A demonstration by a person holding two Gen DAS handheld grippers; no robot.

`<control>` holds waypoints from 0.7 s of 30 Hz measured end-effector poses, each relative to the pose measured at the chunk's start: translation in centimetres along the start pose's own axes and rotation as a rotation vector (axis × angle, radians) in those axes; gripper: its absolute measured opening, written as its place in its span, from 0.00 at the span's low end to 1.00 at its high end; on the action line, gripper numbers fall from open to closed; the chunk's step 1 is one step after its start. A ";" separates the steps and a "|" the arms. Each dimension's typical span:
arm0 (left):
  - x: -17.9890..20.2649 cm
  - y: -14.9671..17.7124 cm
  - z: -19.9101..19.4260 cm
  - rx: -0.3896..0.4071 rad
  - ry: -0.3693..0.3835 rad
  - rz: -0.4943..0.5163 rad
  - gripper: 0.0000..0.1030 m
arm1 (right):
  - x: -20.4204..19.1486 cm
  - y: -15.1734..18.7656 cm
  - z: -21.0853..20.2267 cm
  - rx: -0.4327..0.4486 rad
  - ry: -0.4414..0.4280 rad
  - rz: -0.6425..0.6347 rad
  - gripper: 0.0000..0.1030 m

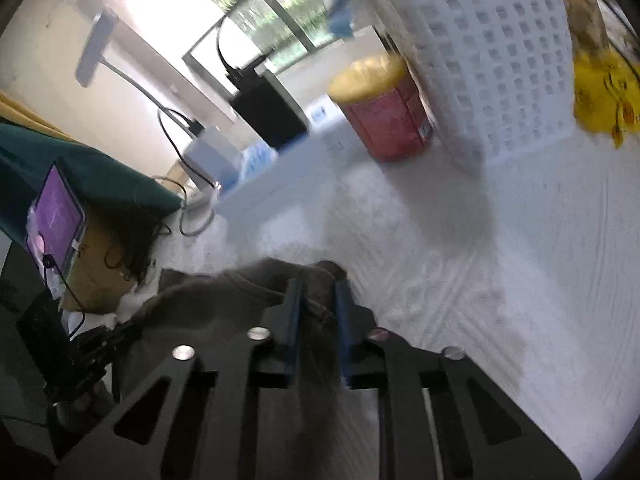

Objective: Fold small clothes

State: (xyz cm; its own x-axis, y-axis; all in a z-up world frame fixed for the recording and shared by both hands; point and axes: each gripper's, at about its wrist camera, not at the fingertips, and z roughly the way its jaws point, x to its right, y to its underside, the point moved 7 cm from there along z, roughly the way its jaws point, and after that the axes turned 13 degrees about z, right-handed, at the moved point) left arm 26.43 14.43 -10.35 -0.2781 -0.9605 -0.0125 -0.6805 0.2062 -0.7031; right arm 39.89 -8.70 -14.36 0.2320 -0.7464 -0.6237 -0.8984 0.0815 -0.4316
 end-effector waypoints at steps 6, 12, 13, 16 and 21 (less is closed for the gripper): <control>-1.1 1.5 1.8 -0.049 0.008 -0.050 0.05 | -1.3 -0.1 0.2 0.068 0.111 -0.154 0.10; -1.0 1.7 1.5 -0.054 -0.008 -0.063 0.05 | -1.9 0.6 0.7 0.083 0.201 -0.239 0.13; -1.0 1.8 1.4 -0.055 -0.014 -0.064 0.05 | -1.9 0.7 0.7 0.086 0.215 -0.253 0.15; -1.1 2.0 1.0 -0.054 -0.022 -0.068 0.05 | -2.3 0.9 0.3 0.100 0.238 -0.289 0.22; -1.4 1.8 0.1 -0.035 -0.042 -0.108 0.09 | -2.7 1.6 -1.4 0.154 0.262 -0.316 0.50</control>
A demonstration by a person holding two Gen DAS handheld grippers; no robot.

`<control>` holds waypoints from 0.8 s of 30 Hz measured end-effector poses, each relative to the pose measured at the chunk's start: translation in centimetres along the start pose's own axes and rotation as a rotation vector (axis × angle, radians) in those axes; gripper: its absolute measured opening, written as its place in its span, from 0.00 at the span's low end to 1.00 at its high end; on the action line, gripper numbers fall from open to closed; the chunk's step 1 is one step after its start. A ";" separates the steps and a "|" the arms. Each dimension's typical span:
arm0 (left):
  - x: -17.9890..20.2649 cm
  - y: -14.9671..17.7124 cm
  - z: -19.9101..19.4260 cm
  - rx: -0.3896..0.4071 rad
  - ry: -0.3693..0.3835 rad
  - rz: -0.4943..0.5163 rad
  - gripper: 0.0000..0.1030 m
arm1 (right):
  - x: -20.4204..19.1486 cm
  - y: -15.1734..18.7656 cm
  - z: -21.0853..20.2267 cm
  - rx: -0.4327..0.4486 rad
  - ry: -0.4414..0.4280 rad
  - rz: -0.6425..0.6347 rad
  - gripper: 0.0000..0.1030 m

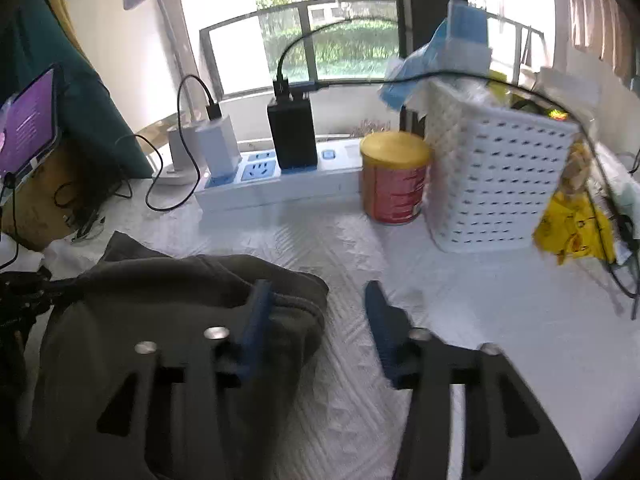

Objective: Fold small clothes

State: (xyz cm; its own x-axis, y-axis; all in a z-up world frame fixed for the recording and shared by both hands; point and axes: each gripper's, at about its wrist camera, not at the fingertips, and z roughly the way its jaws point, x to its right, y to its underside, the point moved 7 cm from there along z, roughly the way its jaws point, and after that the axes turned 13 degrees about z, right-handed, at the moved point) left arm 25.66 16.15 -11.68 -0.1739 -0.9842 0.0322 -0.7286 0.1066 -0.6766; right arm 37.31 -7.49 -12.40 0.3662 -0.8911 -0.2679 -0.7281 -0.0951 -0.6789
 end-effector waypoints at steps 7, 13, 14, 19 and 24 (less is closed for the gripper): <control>1.4 -0.2 -2.7 0.050 0.027 -0.025 0.33 | 1.0 1.8 -2.6 -0.018 -0.007 0.029 0.51; 4.1 1.2 -4.5 0.058 0.079 -0.028 0.34 | 0.6 3.9 -5.3 -0.031 -0.024 0.017 0.51; 4.7 1.7 -4.7 0.053 0.092 -0.031 0.34 | 0.3 4.4 -5.6 -0.033 -0.028 0.012 0.51; 7.2 4.5 -5.4 0.023 0.143 -0.030 0.34 | -1.0 7.2 -7.3 -0.057 -0.060 -0.016 0.51; 8.6 7.2 -5.0 -0.025 0.199 -0.031 0.34 | -2.1 10.0 -8.1 -0.093 -0.080 -0.042 0.51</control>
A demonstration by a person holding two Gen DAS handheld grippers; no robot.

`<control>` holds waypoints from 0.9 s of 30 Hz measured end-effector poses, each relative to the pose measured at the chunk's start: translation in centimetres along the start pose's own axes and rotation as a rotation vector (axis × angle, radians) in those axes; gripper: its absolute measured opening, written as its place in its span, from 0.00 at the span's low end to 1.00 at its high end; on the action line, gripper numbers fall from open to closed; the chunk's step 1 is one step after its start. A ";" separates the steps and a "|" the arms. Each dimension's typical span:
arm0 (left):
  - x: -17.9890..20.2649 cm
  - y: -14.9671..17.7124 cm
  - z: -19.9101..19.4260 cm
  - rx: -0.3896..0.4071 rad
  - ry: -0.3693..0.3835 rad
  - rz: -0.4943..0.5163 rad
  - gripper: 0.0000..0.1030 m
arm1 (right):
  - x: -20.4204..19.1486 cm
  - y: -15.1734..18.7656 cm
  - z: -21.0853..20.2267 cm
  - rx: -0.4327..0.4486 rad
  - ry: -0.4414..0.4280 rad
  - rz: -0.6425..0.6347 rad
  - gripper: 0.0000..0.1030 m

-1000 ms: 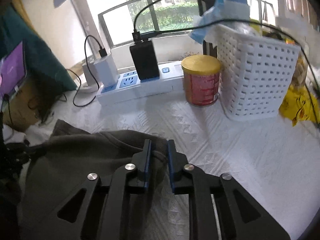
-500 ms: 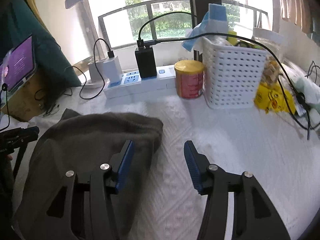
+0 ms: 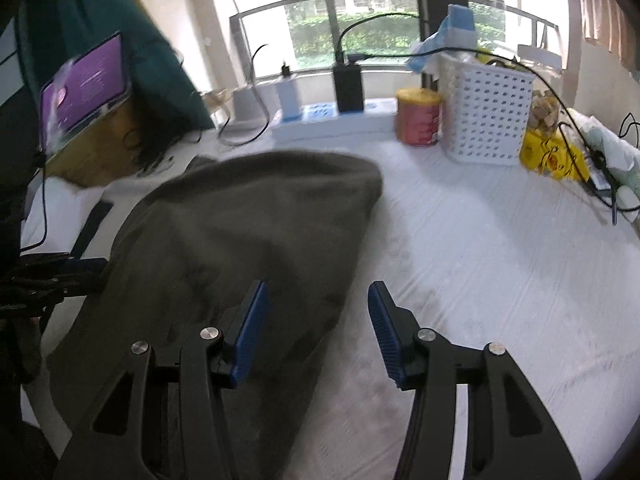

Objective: Fold small clothes

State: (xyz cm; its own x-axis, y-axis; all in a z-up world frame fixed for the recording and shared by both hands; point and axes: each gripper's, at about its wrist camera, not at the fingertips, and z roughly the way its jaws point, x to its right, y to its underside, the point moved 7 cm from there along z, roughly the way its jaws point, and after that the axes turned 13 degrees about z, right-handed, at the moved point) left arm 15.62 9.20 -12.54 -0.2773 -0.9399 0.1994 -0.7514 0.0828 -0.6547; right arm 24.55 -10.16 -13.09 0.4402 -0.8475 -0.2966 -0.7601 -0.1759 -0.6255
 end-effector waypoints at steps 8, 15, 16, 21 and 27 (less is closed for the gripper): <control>0.0 1.1 -1.6 0.035 -0.030 0.025 0.03 | 0.3 2.0 0.2 -0.021 0.052 -0.019 0.51; -1.8 1.3 -3.8 0.077 -0.076 -0.058 0.03 | 0.1 2.8 -0.9 -0.021 0.047 -0.002 0.51; -1.5 1.2 -4.3 0.098 -0.052 -0.075 0.03 | -0.1 3.0 -1.1 -0.019 0.044 -0.006 0.51; 0.6 2.0 -4.9 0.106 -0.013 -0.069 0.45 | -0.9 4.0 -2.4 -0.013 0.040 -0.015 0.51; 2.5 5.3 -3.1 0.022 0.030 -0.087 0.61 | 0.1 5.6 -4.6 -0.015 0.047 0.032 0.51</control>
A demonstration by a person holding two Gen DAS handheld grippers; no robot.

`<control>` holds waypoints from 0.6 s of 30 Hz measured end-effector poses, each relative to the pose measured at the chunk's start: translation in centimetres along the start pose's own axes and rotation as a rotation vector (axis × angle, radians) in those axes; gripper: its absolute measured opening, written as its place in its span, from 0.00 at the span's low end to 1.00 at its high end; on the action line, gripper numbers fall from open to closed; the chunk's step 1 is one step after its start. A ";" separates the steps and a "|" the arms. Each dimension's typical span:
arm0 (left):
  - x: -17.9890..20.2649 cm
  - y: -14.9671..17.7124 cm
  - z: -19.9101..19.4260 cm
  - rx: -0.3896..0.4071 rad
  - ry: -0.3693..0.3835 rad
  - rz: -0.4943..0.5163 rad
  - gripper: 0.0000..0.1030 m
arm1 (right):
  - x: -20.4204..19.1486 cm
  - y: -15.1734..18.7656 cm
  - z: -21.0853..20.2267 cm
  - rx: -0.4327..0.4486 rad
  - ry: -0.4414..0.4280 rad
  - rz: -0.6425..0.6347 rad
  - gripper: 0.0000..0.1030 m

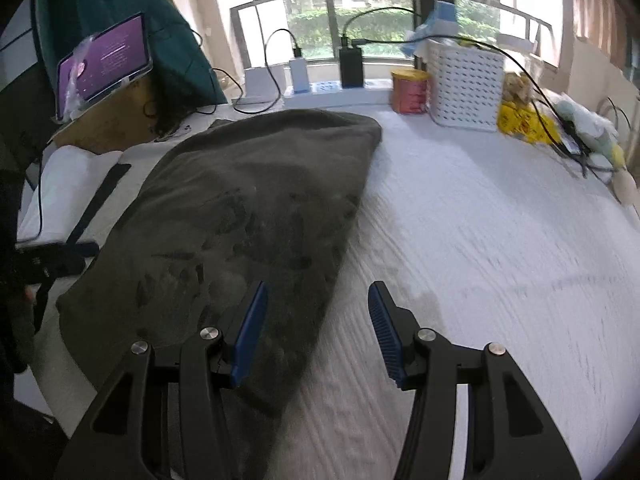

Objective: Fold small clothes

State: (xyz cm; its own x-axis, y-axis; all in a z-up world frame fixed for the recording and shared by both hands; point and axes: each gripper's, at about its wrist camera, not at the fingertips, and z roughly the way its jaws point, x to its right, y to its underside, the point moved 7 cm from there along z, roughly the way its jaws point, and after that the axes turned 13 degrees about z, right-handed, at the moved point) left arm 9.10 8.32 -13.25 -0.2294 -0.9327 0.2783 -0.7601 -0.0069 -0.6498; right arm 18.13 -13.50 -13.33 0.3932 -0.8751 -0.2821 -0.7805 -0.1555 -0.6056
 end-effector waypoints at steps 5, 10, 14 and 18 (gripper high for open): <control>1.5 1.3 -0.4 0.002 0.015 0.031 0.39 | 0.3 1.9 -1.2 -0.018 -0.022 0.025 0.51; 2.9 1.4 -1.7 0.016 -0.017 0.121 0.09 | 0.1 3.5 -1.6 -0.036 -0.030 0.032 0.51; 3.2 1.0 -3.0 0.038 -0.017 0.140 0.09 | 0.2 4.8 -2.2 -0.052 -0.037 0.046 0.51; 2.9 1.4 -2.9 0.031 -0.015 0.139 0.09 | -0.2 6.3 -3.0 -0.056 -0.063 0.044 0.37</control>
State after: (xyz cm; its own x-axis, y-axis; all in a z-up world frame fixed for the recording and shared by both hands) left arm 5.63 6.69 -11.30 -0.3217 -0.9308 0.1737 -0.7027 0.1117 -0.7027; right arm 11.66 -15.72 -14.89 0.3865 -0.8515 -0.3544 -0.8230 -0.1449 -0.5493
